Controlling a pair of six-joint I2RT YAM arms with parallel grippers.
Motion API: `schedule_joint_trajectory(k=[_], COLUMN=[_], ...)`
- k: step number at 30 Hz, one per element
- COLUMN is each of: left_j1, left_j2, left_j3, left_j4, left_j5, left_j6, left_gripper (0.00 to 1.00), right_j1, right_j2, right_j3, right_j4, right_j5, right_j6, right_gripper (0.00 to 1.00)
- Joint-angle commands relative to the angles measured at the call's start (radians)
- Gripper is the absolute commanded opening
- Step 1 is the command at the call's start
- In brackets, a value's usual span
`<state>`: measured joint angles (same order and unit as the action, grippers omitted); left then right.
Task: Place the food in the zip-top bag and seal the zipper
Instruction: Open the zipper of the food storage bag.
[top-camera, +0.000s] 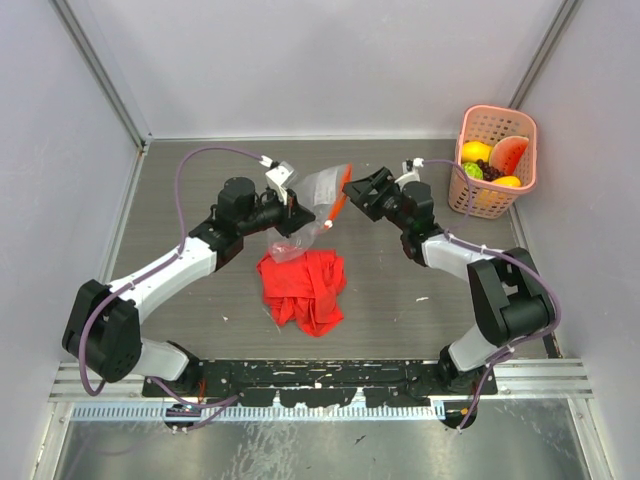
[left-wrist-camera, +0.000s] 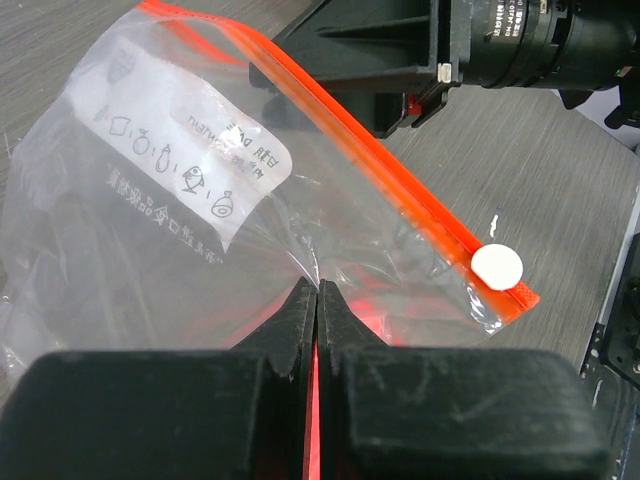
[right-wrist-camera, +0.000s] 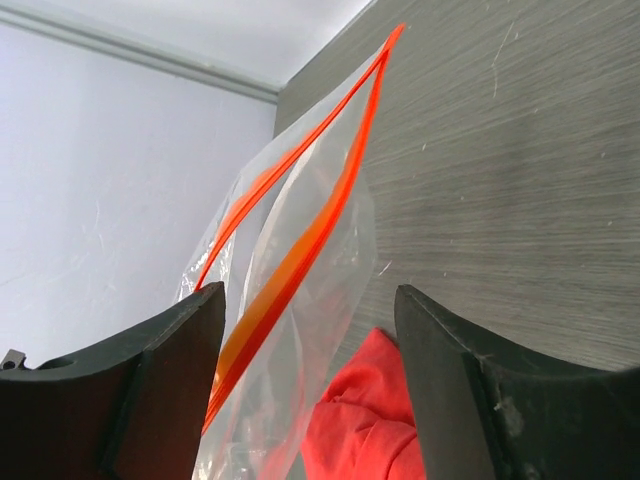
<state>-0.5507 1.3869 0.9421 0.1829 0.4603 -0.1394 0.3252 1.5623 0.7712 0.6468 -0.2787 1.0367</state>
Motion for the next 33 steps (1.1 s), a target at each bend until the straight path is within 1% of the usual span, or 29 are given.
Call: schedule_joint_trajectory(k=[1,3,5,9,13,15,16,17,18,20,22,29,33], left_j1=[-0.006,-0.006,-0.006,-0.006,-0.006,-0.007,-0.006,-0.006,-0.006,-0.007,-0.008,-0.037,-0.080], left_j2=[-0.028,-0.023,-0.017,0.000,0.009,0.009,0.010,0.011,0.011,0.007,-0.001,-0.017,-0.008], left_j3=[0.027,0.029,0.034,0.051,0.064,0.063,0.066,0.068,0.071,0.075,0.075,0.107,0.139], left_j4=[0.044,0.041,0.037,0.021,-0.001,-0.006,-0.011,-0.019,-0.027,-0.033,-0.025,-0.018,-0.012], left_j5=[0.006,0.002,0.002,-0.011,-0.031,-0.051,-0.069,-0.080,-0.091,-0.102,-0.102,-0.135,-0.202], left_j6=[0.046,0.055,0.063,0.078,0.089,0.086,0.082,0.079,0.072,0.054,0.023,-0.085,-0.143], left_gripper=[0.00,0.00,0.00,0.00,0.00,0.00,0.00,0.00,0.03,0.20,0.27,0.43,0.51], right_j1=[-0.002,-0.003,-0.003,-0.003,-0.003,-0.003,-0.003,-0.002,-0.001,0.003,0.009,0.058,0.111], right_j2=[0.022,0.028,0.027,0.012,-0.015,-0.033,-0.041,-0.050,-0.059,-0.077,-0.098,-0.165,-0.191], right_j3=[0.050,0.050,0.048,0.057,0.081,0.087,0.089,0.091,0.091,0.094,0.099,0.119,0.136], right_j4=[0.106,0.128,0.132,0.121,0.052,0.028,0.018,0.006,-0.009,-0.041,-0.088,-0.232,-0.296], right_j5=[-0.118,-0.143,-0.153,-0.159,-0.148,-0.141,-0.140,-0.134,-0.127,-0.108,-0.071,0.083,0.189], right_j6=[0.032,0.039,0.035,0.005,-0.055,-0.080,-0.090,-0.103,-0.113,-0.137,-0.162,-0.243,-0.309], right_gripper=[0.71,0.67,0.60,0.39,0.16,0.07,0.04,0.02,0.01,0.01,0.01,0.01,0.01])
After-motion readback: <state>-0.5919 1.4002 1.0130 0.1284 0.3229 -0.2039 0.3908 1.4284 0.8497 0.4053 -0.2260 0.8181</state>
